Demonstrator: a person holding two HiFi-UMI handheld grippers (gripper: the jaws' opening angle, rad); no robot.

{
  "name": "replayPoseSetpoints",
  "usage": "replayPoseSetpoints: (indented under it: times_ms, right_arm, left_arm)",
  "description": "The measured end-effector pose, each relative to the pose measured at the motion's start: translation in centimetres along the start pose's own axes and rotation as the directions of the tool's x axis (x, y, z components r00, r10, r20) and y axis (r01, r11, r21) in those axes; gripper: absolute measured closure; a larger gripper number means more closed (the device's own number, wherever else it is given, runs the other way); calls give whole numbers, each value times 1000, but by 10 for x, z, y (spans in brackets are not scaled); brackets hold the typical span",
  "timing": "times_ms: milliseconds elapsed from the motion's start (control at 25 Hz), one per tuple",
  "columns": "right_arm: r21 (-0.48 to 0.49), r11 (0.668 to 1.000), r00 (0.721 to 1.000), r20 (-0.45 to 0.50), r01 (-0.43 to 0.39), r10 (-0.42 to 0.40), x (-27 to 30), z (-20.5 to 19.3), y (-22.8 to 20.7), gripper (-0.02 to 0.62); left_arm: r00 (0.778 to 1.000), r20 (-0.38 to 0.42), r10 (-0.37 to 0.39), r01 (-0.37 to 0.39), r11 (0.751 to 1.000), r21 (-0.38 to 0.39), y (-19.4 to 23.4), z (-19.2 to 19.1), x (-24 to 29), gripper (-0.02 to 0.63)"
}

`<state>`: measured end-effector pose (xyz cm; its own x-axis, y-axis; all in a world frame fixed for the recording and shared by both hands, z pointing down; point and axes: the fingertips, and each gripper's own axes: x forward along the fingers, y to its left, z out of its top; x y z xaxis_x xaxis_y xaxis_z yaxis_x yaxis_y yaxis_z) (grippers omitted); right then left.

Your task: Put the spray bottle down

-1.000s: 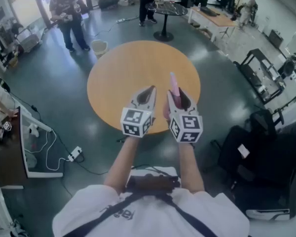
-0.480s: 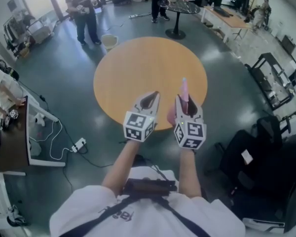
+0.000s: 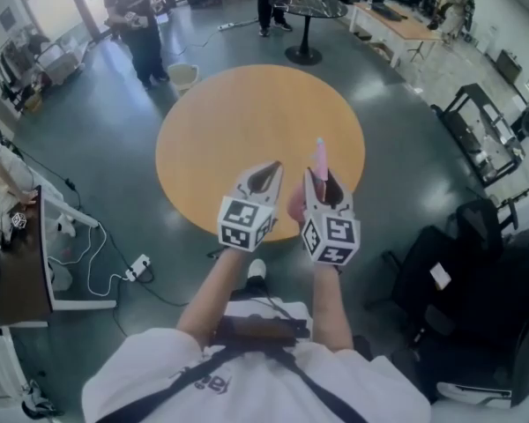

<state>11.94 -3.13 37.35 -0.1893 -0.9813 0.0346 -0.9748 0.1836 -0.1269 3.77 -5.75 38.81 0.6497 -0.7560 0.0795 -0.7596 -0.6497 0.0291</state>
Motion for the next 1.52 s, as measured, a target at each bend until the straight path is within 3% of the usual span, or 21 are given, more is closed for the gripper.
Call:
replayPoseSetpoints:
  times_ms: [360, 480, 640, 800, 1000, 1200, 1520]
  right_arm:
    - [-52, 998, 999, 37, 33, -32, 66, 26, -13, 422]
    - [-84, 996, 999, 24, 43, -42, 82, 25, -10, 422]
    - [-107, 992, 998, 5, 60, -60, 91, 15, -17, 422]
    - [-73, 995, 997, -18, 74, -76, 97, -1, -32, 422]
    - [-235, 963, 985, -76, 135, -156, 114, -22, -52, 422]
    - [-143, 981, 980, -132, 130, -149, 139, -49, -69, 422]
    - [-99, 983, 969, -179, 154, -170, 170, -79, -93, 422]
  left_arm:
    - [997, 65, 43, -44, 999, 17, 62, 32, 58, 595]
    - [995, 50, 82, -82, 997, 9, 81, 30, 74, 595]
    - [999, 43, 33, -35, 998, 47, 84, 21, 91, 595]
    - [999, 49, 2, -3, 1000, 23, 83, 12, 104, 595]
    - [1000, 1, 8, -8, 1000, 1, 88, -15, 121, 595]
    - [999, -44, 10, -10, 1000, 4, 98, -37, 136, 595]
    - [997, -73, 16, -17, 1000, -19, 98, -49, 165, 595]
